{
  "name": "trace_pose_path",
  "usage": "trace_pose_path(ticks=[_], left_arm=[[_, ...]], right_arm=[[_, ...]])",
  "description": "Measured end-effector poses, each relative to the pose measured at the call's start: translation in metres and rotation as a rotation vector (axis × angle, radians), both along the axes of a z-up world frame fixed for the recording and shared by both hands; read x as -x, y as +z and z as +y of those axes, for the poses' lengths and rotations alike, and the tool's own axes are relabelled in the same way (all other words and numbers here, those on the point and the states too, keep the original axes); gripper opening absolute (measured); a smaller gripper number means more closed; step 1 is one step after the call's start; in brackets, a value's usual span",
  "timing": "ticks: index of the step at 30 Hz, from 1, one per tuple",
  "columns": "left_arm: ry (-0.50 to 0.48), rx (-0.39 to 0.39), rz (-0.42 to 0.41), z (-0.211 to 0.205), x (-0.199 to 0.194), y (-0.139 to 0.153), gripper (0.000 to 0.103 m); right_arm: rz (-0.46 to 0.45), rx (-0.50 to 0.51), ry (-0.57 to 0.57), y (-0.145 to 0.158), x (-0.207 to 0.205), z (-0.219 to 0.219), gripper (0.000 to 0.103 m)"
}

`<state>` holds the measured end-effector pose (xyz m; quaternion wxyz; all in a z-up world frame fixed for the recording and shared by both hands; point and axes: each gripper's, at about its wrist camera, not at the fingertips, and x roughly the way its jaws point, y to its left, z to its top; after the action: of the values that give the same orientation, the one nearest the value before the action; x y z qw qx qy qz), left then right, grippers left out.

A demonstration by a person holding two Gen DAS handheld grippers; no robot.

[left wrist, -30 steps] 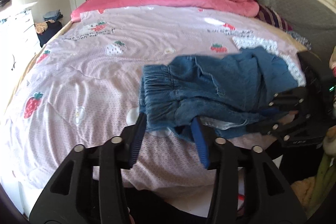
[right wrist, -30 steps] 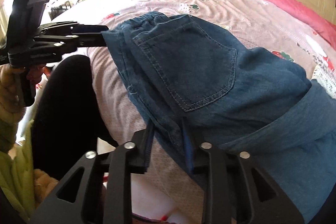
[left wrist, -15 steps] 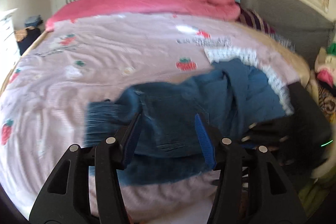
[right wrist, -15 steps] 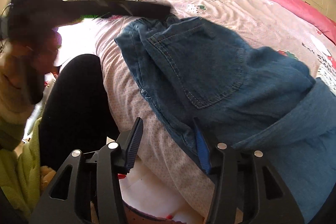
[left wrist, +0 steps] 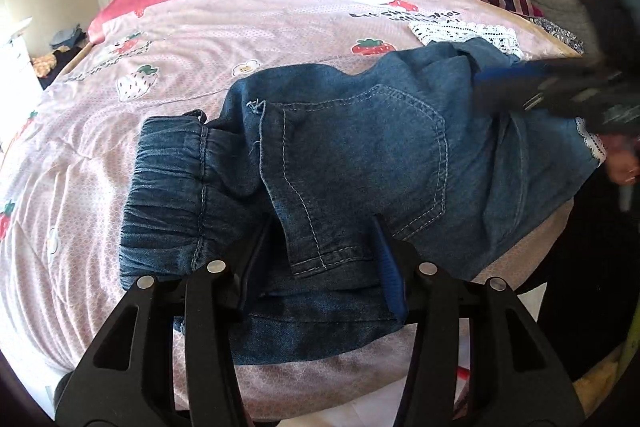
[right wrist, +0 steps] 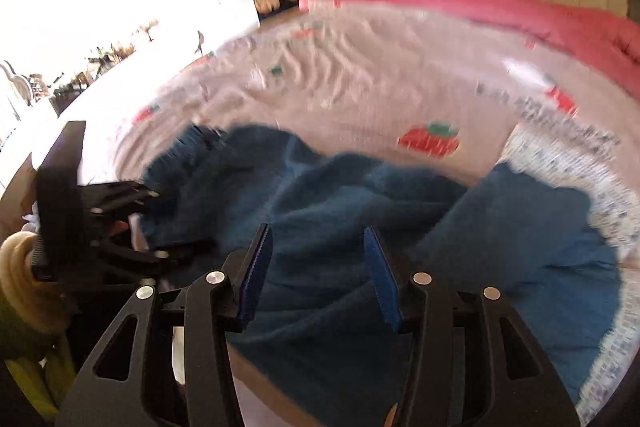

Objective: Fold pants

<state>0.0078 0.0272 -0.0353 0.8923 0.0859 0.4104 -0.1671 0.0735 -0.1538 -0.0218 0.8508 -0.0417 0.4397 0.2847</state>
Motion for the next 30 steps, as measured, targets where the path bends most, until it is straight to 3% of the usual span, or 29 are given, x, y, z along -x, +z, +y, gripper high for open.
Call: trace_pose_path(ticks=[2,4,11,22,26,30], left_arm=[[0.012,0.031,-0.009,0.002,0.005,0.013,0.046],[0.008,0.066,-0.034,0.002,0.009,0.028,0.059],[-0.06,0.129,-0.085,-0.02,0.011,0.061,0.071],[-0.302,0.191,0.01,-0.114,-0.009,0.045,0.071],[-0.294,0.287,0.132,-0.123,-0.027,0.022,0.058],[-0.285,0.303,0.148,-0.125,-0.032,0.007,0.035]], right_arm=[[0.049,0.019,-0.019,-0.016,-0.009,0.001,0.046],[0.036,-0.003,-0.021,-0.019,-0.003,-0.001,0.046],[-0.048,-0.158,-0.093,0.029,0.017,-0.052,0.047],[-0.104,-0.069,-0.301,0.065,-0.007,-0.127,0.08],[-0.073,0.007,-0.289,0.064,-0.054,-0.125,0.084],[-0.069,0.142,-0.234,0.055,-0.111,-0.104,0.084]])
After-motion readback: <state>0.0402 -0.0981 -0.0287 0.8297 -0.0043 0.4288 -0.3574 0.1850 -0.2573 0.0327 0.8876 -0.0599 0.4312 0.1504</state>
